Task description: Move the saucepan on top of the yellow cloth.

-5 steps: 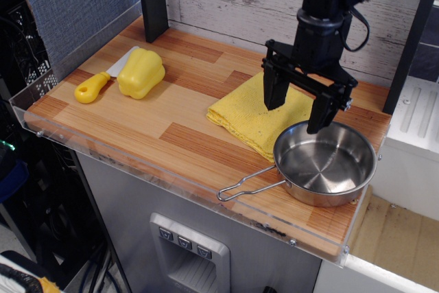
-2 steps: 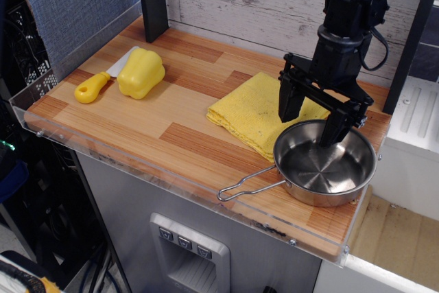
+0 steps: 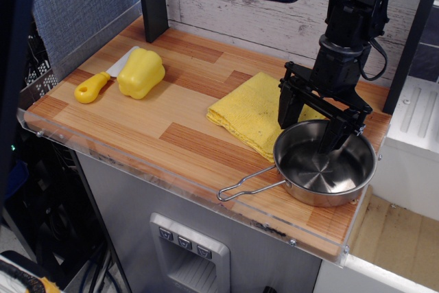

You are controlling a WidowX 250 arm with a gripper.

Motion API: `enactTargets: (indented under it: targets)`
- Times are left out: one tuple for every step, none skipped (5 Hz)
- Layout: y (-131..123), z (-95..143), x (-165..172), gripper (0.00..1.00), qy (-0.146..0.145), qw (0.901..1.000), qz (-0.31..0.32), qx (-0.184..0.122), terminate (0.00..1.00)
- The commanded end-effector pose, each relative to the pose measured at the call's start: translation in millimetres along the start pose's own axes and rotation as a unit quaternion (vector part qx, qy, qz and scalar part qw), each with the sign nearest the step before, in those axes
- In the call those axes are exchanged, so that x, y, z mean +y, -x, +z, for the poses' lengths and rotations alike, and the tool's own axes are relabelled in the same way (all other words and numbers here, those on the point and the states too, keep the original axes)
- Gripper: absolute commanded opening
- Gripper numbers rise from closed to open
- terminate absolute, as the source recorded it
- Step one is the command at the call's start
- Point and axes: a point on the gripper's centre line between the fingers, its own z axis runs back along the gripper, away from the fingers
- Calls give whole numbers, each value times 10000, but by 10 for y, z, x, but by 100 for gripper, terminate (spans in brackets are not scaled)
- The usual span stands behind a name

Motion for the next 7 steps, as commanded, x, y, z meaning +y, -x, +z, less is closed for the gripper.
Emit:
enactTargets:
  targets:
    - [-49,138,-51,0,-33,9997,12,-226,0]
    - [-53,135,-61,0,-41,9997,-12,-223,0]
    - [-42,153,-69,0,-57,9997,-18,-236,0]
    - [-37,216,-107,0,-96,9996,-57,-278,0]
    - [-13,369,-209,0,-179,9986,-166,-475,0]
    - [-16,547,-354,0,-267,9964,-411,-694,0]
    - [35,754,-468,0,-320,9939,-525,-919,0]
